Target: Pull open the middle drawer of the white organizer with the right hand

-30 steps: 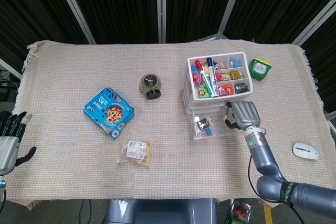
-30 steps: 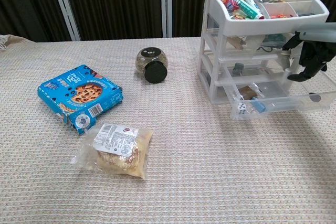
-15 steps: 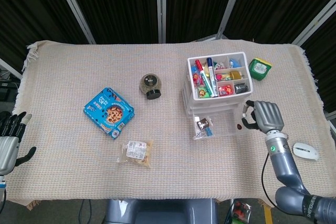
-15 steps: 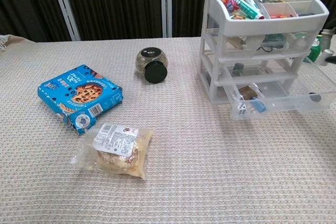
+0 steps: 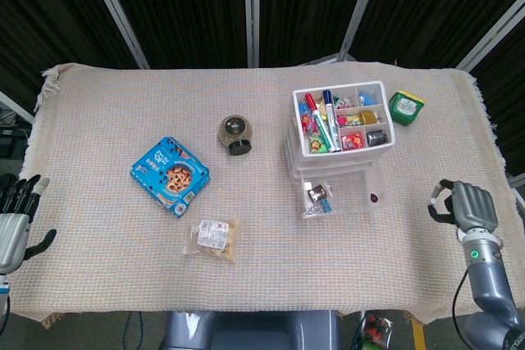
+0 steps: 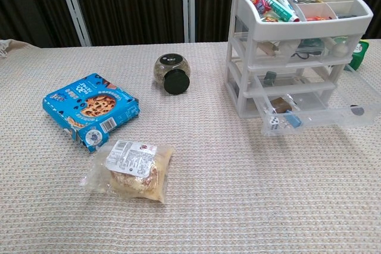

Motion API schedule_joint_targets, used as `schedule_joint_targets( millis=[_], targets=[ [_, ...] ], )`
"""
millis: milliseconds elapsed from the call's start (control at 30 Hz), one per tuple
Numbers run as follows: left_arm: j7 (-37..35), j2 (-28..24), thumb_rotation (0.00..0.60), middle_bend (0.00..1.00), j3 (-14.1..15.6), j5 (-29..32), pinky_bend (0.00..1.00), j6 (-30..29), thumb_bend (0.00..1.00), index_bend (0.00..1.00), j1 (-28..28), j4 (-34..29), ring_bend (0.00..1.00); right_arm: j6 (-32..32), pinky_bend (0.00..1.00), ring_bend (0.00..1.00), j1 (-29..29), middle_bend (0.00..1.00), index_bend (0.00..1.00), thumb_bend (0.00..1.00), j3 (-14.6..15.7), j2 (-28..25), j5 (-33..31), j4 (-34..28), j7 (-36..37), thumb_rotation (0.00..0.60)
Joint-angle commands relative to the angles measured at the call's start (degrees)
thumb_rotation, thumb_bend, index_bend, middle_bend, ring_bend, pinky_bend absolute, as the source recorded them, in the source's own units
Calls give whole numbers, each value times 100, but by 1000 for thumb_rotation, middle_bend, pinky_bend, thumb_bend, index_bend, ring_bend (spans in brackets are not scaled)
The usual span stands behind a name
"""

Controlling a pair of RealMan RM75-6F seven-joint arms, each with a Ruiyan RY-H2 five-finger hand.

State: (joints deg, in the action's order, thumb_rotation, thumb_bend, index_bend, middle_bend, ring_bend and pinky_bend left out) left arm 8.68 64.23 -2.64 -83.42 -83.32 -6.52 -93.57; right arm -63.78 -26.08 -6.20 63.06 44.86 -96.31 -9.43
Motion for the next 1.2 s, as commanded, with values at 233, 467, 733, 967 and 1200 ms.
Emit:
schedule_joint_targets(
  millis=[233, 467, 733, 967, 1200],
  targets=[
    [-21, -2, 600, 0, 5, -16, 0, -5, 318, 0, 3, 5, 0, 318, 630, 999, 260, 1000, 596, 298, 291, 272, -96, 560, -189, 600],
    [-67, -9, 600, 0, 11, -36, 0, -5, 317, 0, 3, 25, 0, 363, 630, 999, 295, 1000, 600, 298, 270, 472, -163, 831, -380, 600],
    [-63, -7, 600, 0, 9, -33, 0, -1, 317, 0, 1, 23, 0, 455, 630, 999, 388, 1000, 603, 299, 122, 395, -510, 965, -405, 600],
    [-74, -14, 600, 0, 11, -38, 0, 3, 318, 0, -1, 19, 0, 544, 630, 999, 466, 1000, 601, 299, 93, 309, -697, 918, -418, 600],
    [-123, -24, 600, 0, 20, -59, 0, 5, 318, 0, 0, 39, 0, 420, 630, 999, 549, 1000, 601, 299, 124, 250, -773, 819, -590, 600]
  ],
)
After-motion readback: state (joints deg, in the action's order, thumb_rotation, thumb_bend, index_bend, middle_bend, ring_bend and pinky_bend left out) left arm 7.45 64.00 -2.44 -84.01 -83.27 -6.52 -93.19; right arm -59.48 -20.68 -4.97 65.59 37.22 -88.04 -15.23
